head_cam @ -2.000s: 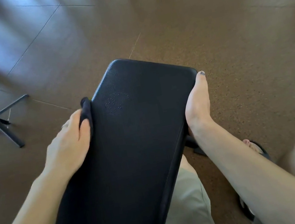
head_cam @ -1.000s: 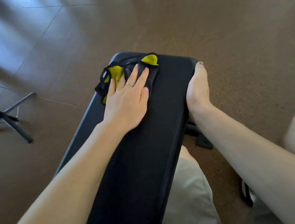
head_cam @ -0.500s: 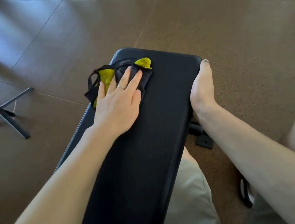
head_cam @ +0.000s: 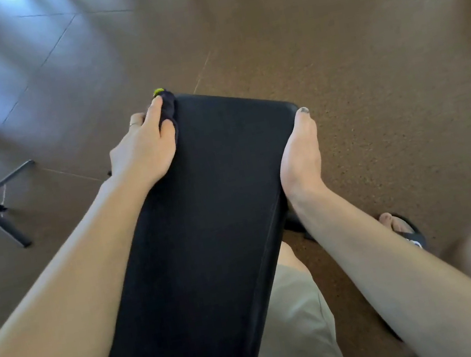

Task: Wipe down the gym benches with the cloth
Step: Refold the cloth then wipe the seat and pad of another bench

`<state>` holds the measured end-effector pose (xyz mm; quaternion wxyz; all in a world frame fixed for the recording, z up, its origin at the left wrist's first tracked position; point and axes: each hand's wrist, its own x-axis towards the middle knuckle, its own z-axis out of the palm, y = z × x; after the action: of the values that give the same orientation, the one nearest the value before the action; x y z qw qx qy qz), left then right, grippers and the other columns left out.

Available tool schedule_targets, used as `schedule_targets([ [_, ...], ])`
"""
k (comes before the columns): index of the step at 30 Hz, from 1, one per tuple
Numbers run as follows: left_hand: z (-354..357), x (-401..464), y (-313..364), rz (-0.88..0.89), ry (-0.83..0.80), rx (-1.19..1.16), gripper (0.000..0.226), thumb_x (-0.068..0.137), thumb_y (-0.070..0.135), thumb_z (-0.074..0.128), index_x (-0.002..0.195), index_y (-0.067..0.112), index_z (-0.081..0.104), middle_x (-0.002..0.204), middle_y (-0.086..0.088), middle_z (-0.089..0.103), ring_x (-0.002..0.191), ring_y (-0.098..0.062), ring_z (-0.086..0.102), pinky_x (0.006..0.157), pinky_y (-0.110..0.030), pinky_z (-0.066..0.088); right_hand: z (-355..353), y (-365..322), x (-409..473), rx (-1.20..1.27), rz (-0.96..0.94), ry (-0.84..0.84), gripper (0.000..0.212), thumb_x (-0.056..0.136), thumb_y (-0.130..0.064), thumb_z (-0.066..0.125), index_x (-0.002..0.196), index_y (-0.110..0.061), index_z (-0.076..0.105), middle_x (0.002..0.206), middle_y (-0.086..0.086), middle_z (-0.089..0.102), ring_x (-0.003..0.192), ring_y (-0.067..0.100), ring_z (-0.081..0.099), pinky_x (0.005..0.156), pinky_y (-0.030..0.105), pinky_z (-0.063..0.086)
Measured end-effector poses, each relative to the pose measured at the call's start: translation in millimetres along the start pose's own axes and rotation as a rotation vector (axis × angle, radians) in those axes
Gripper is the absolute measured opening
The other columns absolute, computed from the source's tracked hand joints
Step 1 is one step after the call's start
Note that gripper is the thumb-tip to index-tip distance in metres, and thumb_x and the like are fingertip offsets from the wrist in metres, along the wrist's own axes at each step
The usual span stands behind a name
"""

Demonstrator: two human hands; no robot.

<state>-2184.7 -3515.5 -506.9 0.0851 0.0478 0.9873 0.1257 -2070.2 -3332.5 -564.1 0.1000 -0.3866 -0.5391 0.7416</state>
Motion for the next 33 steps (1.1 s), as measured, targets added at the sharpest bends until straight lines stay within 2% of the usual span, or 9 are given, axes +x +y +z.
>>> schedule_targets([
  [4,7.6,40.6,51.8,0.068,-0.021,0.056,0.043,0.104,0.037,0.022,0.139,0.041,0.047,0.147,-0.005,0.045,0.132,-0.037,0.042,0.107,-0.051,0.032,-0.6,-2.8,-0.8,0.017,-0.003,0.017,0.057,0.102,-0.064,0.024,0.151,-0.038,0.039,0.133,-0.016,0.054,0.123,0.011,0.050,0.111,0.037,0.037],
  [7,24.1,28.9,95.0,0.279,-0.038,0.189,0.040,0.104,0.033,0.025,0.129,0.032,0.056,0.139,-0.006,0.055,0.130,-0.034,0.046,0.112,-0.050,0.026,1.4,-7.2,-6.5,0.023,0.025,0.025,0.067,0.093,-0.071,0.026,0.149,-0.037,0.042,0.130,-0.014,0.058,0.120,0.012,0.053,0.110,0.039,0.039],
  [10,40.8,-11.7,109.9,0.500,-0.004,0.199,0.040,0.107,0.035,0.026,0.140,0.037,0.048,0.149,0.001,0.049,0.139,-0.031,0.041,0.122,-0.053,0.017,-2.0,-14.1,-9.8,0.141,0.133,-0.038,0.079,0.086,-0.082,0.029,0.145,-0.034,0.052,0.138,-0.003,0.063,0.124,0.022,0.059,0.114,0.049,0.042],
  [14,36.9,-75.0,68.9,0.615,-0.058,0.263,0.052,0.110,0.043,0.019,0.161,0.042,0.015,0.171,0.006,0.011,0.157,-0.028,0.012,0.128,-0.049,0.002,-22.7,-16.1,-9.5,0.283,0.208,-0.199,0.062,0.104,-0.067,0.023,0.124,-0.030,0.069,0.125,0.005,0.073,0.116,0.025,0.067,0.112,0.047,0.044],
  [18,25.9,-162.3,8.1,0.685,-0.116,0.297,0.054,0.109,0.043,0.020,0.162,0.041,0.014,0.172,0.010,0.005,0.158,-0.019,0.009,0.129,-0.048,0.004,-27.5,-11.6,-5.2,0.380,0.229,-0.233,0.065,0.105,-0.066,0.017,0.144,-0.031,0.055,0.141,0.005,0.064,0.130,0.025,0.060,0.117,0.050,0.040],
  [22,21.9,-189.0,-18.5,0.721,-0.132,0.303,0.053,0.109,0.044,0.023,0.162,0.039,0.020,0.171,0.010,0.011,0.158,-0.019,0.013,0.127,-0.051,0.010,-25.3,-16.5,-10.7,0.355,0.251,-0.248,0.052,0.105,-0.067,0.020,0.116,-0.038,0.062,0.141,0.000,0.062,0.129,0.021,0.058,0.119,0.046,0.037],
  [25,29.3,-155.6,17.4,0.684,-0.075,0.293,0.055,0.108,0.046,0.020,0.162,0.038,0.019,0.172,0.006,0.011,0.157,-0.024,0.016,0.127,-0.055,0.012,-27.7,-16.9,-8.2,0.405,0.248,-0.273,0.064,0.106,-0.065,0.018,0.136,-0.028,0.060,0.139,0.007,0.065,0.129,0.024,0.060,0.118,0.047,0.038],
  [28,46.0,-113.1,74.9,0.622,-0.050,0.306,0.057,0.104,0.047,0.023,0.161,0.041,0.019,0.172,0.003,0.008,0.155,-0.032,0.020,0.127,-0.057,0.007,-34.8,-14.3,-2.4,0.494,0.270,-0.306,0.067,0.102,-0.070,0.020,0.147,-0.032,0.053,0.142,0.007,0.063,0.133,0.027,0.057,0.119,0.049,0.034],
  [33,57.6,-64.2,146.9,0.656,-0.070,0.415,0.038,0.099,0.034,0.042,0.136,0.038,0.053,0.162,0.003,0.029,0.147,-0.033,0.028,0.122,-0.062,0.012,-47.7,-4.6,-1.7,0.670,0.362,-0.301,0.074,0.100,-0.072,0.025,0.143,-0.020,0.056,0.137,0.016,0.065,0.129,0.037,0.060,0.117,0.052,0.038],
])
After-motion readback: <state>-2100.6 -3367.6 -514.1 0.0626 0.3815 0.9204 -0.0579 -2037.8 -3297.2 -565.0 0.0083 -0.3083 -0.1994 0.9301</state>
